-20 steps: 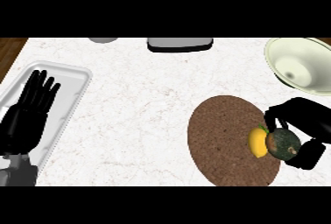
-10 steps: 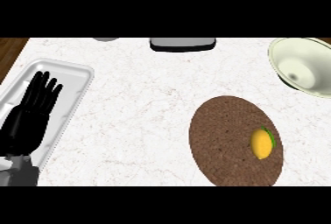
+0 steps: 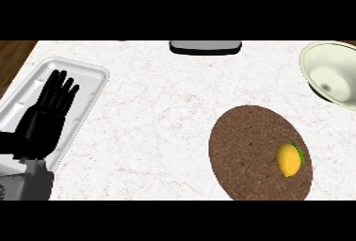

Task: Pick the squash from the placemat and place it in the bowl

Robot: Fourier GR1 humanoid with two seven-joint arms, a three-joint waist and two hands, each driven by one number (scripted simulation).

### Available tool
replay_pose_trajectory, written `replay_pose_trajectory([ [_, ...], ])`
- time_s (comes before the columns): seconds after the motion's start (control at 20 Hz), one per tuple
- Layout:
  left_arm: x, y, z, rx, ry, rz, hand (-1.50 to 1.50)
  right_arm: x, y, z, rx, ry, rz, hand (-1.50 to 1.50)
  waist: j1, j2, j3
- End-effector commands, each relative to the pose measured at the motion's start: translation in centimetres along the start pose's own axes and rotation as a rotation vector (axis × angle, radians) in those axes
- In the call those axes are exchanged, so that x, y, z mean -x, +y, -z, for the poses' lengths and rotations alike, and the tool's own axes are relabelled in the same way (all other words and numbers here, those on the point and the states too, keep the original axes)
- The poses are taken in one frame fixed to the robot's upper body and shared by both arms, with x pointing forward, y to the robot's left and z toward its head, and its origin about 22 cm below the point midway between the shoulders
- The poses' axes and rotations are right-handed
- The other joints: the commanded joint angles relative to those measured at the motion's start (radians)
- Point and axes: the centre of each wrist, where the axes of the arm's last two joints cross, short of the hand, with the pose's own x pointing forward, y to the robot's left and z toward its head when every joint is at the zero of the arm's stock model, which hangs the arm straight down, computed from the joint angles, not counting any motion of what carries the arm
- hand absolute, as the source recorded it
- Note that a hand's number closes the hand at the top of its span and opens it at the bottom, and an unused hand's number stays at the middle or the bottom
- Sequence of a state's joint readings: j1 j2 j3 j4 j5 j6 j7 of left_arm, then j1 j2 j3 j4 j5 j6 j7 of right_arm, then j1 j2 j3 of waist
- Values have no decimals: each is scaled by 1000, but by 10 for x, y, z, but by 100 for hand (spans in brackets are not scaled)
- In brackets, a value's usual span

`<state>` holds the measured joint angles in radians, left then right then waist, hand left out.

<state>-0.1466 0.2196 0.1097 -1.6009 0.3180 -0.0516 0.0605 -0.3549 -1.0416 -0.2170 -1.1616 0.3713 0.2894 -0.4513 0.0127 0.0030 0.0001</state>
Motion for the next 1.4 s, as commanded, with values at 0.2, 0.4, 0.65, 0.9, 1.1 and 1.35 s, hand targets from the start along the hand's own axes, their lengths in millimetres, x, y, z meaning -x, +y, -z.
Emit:
replay_pose_trajectory([
  [0.2,6,-7,3,24,7,-2,0,18,8,49,75,83,95,150,25,6,1],
  [0.4,-8,-14,10,47,-12,-3,0,31,8,58,99,82,168,150,42,13,2],
  [0.65,-4,-13,16,57,-32,-10,0,34,37,73,93,107,147,150,61,25,4],
  [0.9,-4,-26,19,77,-33,-22,0,35,49,78,0,158,91,150,78,34,5],
  [1.1,-14,-20,20,104,-46,-5,0,31,88,86,-78,288,131,150,100,40,6],
  [1.35,-7,-32,24,107,-33,-14,0,31,100,87,-257,229,215,-150,95,46,8],
])
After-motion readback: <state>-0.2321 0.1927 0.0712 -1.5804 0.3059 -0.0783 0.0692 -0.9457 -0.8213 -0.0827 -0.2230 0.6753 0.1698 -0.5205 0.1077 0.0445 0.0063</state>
